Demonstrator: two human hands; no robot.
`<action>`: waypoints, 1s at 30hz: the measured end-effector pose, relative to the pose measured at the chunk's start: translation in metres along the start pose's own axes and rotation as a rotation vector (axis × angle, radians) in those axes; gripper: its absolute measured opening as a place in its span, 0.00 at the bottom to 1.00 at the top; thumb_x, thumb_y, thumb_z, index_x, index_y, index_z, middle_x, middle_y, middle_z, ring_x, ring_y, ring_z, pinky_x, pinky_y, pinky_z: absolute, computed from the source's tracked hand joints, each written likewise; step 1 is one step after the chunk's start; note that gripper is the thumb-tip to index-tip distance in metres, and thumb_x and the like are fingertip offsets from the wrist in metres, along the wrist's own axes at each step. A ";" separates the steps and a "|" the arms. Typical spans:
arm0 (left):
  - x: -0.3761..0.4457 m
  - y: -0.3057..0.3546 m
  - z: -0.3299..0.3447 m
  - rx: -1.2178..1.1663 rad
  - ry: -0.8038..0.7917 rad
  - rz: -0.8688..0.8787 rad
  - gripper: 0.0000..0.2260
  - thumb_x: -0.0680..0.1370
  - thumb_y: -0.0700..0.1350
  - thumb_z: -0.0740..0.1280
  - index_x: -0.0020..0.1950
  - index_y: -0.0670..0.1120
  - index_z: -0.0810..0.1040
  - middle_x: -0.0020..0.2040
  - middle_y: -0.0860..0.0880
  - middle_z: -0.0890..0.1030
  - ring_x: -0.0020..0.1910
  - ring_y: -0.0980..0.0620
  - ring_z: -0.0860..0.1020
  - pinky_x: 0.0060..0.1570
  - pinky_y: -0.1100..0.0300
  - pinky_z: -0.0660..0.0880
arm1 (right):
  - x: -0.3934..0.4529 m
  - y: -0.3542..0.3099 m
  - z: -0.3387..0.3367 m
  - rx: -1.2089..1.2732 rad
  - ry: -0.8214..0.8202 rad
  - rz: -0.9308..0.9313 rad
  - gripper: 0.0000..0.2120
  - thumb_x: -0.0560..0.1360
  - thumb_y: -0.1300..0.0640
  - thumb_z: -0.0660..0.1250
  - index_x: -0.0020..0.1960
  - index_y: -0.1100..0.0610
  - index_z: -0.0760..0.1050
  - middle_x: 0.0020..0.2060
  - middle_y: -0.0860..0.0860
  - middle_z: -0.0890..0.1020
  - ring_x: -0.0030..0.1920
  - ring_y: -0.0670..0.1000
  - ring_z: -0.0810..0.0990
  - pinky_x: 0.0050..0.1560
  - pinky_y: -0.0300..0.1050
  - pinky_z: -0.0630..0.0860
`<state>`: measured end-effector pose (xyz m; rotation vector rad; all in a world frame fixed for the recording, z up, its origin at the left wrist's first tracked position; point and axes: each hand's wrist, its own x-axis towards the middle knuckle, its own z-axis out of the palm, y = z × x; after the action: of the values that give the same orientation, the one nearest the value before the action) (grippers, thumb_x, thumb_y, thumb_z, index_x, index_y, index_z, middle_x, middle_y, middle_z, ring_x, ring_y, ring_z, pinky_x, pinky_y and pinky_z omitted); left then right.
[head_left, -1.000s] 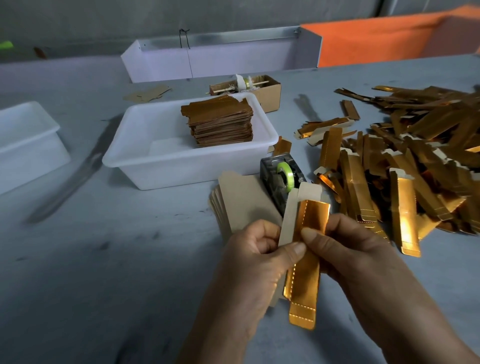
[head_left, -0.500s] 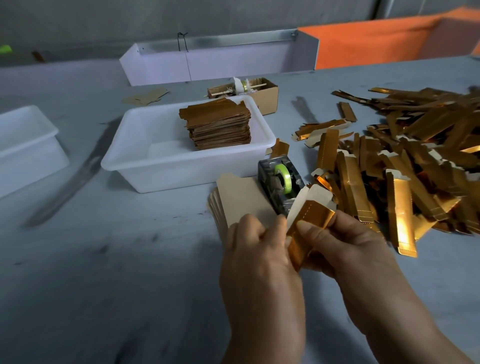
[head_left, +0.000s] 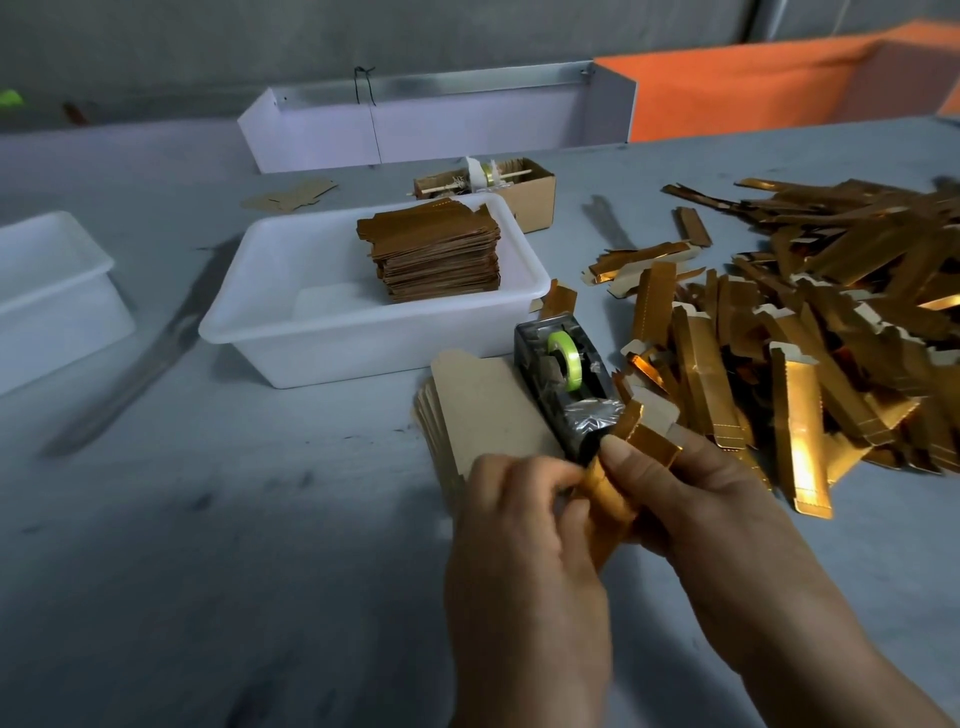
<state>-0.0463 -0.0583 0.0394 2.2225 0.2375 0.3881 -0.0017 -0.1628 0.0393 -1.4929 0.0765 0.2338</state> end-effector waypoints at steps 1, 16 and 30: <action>0.002 -0.004 -0.002 -0.197 -0.057 -0.154 0.05 0.74 0.44 0.71 0.43 0.54 0.78 0.42 0.55 0.80 0.38 0.56 0.80 0.34 0.63 0.78 | 0.000 0.001 -0.002 -0.001 0.003 0.008 0.17 0.64 0.47 0.66 0.46 0.58 0.79 0.36 0.55 0.83 0.39 0.52 0.83 0.33 0.37 0.77; 0.026 -0.027 -0.012 -0.589 0.035 -0.396 0.05 0.76 0.41 0.69 0.40 0.47 0.79 0.27 0.52 0.79 0.25 0.58 0.74 0.23 0.66 0.70 | 0.026 -0.023 -0.018 -0.502 0.225 -0.233 0.08 0.73 0.42 0.62 0.39 0.45 0.76 0.32 0.44 0.77 0.37 0.40 0.76 0.33 0.39 0.67; 0.037 -0.029 0.004 -0.698 -0.027 -0.428 0.05 0.79 0.43 0.66 0.45 0.44 0.80 0.37 0.45 0.79 0.26 0.61 0.72 0.24 0.70 0.67 | 0.054 -0.008 -0.013 -0.584 0.049 0.026 0.07 0.74 0.50 0.67 0.40 0.52 0.77 0.37 0.46 0.78 0.38 0.43 0.74 0.31 0.35 0.65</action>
<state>-0.0112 -0.0323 0.0214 1.4421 0.4716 0.1653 0.0539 -0.1700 0.0360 -2.0800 0.0699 0.2527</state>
